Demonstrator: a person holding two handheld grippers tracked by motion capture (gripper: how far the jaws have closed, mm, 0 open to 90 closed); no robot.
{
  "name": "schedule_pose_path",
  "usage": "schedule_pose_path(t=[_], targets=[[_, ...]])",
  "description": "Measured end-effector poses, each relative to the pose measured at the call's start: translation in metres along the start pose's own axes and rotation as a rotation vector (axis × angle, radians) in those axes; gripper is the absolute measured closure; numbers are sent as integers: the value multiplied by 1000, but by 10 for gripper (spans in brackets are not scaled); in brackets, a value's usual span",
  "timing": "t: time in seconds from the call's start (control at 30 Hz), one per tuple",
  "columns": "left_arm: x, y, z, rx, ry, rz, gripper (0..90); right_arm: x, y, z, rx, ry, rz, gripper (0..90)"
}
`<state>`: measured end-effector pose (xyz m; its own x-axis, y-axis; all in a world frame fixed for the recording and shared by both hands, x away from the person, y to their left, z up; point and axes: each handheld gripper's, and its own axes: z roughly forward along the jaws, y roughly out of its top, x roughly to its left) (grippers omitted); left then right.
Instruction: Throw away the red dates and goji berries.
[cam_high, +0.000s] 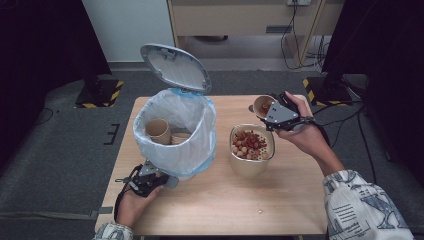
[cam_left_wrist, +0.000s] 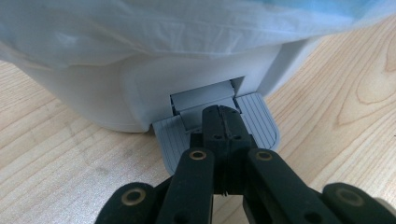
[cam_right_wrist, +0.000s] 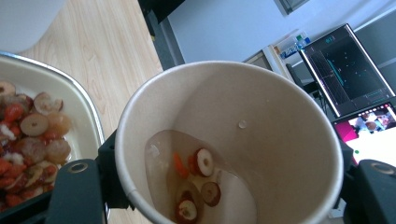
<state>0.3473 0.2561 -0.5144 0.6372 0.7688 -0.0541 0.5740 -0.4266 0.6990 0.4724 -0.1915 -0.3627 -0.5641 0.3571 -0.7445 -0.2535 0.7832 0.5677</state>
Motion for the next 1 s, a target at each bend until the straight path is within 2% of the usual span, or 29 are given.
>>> schedule_pose_path(t=[0.27, 0.5, 0.77, 1.0], targets=[[0, 0, 0, 0, 0, 0, 900, 4, 2, 0, 15, 5, -36, 282], [0, 0, 0, 0, 0, 0, 900, 7, 5, -1, 22, -12, -58, 283], [0, 0, 0, 0, 0, -1, 900, 11, 8, -3, 51, -25, -136, 283], [0, 0, 0, 0, 0, -1, 900, 13, 11, -6, 56, -23, -159, 282]])
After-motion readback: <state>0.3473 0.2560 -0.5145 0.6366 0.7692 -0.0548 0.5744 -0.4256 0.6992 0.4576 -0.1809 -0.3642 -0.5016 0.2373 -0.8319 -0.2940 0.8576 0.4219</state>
